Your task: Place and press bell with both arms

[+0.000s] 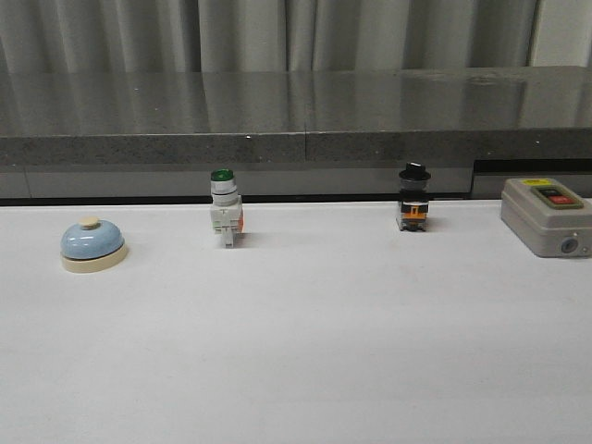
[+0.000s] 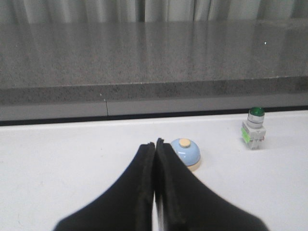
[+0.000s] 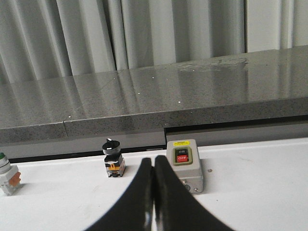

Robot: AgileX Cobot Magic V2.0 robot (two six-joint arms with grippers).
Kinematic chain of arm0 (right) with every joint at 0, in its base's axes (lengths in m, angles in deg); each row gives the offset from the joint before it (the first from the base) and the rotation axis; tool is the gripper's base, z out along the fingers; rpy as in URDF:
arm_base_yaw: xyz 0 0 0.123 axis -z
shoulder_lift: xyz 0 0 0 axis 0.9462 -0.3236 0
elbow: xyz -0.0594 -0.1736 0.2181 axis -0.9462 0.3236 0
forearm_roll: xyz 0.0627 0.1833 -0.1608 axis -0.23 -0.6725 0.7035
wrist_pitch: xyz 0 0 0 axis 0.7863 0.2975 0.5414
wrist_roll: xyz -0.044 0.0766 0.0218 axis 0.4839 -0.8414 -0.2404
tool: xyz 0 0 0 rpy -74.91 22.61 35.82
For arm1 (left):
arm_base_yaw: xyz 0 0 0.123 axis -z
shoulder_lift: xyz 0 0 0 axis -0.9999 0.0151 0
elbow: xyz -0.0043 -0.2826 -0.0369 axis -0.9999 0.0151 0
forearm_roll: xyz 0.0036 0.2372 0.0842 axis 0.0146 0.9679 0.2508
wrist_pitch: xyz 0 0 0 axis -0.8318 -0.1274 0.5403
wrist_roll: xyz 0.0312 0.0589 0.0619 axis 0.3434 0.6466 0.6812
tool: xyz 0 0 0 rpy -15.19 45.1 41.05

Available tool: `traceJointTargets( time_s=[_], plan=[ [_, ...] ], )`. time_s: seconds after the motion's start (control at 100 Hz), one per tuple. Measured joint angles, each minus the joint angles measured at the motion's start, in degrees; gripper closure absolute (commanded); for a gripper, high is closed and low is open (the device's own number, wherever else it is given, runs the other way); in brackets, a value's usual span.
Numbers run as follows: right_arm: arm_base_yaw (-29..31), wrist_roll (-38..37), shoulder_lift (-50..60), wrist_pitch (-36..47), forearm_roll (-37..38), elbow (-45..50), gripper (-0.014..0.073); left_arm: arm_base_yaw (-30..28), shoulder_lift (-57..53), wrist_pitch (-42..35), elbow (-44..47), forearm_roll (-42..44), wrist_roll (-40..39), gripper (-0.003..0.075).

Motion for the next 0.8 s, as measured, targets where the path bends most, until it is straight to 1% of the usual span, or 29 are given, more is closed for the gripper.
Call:
traceJointTargets(
  time_s=[0.13,0.3,0.48,0.67,0.74,0.79,0.8],
  plan=[
    [0.0,0.0,0.0,0.0,0.0,0.0,0.0658,0.0,8.7,8.1,-8.0,0.0,0.0,0.0741],
    [0.0,0.0,0.0,0.0,0.0,0.0,0.0658,0.0,19.5,14.7,-17.0,0.0,0.0,0.0741],
    [0.0,0.0,0.0,0.0,0.0,0.0,0.0658,0.0,26.6,17.0,-23.1,-0.4,0.0,0.0741],
    [0.0,0.2,0.0,0.0,0.0,0.0,0.0658,0.0,30.0,17.4,-24.3,-0.8,0.0,0.0738],
    [0.0,0.2,0.0,0.0,0.0,0.0,0.0658,0.0,30.7,17.5,-24.3,-0.8,0.0,0.0708],
    [0.0,0.2,0.0,0.0,0.0,0.0,0.0658,0.0,30.9,17.6,-24.3,-0.8,0.0,0.0654],
    [0.0,0.2,0.0,0.0,0.0,0.0,0.0658,0.0,30.9,17.6,-24.3,-0.8,0.0,0.0634]
  ],
)
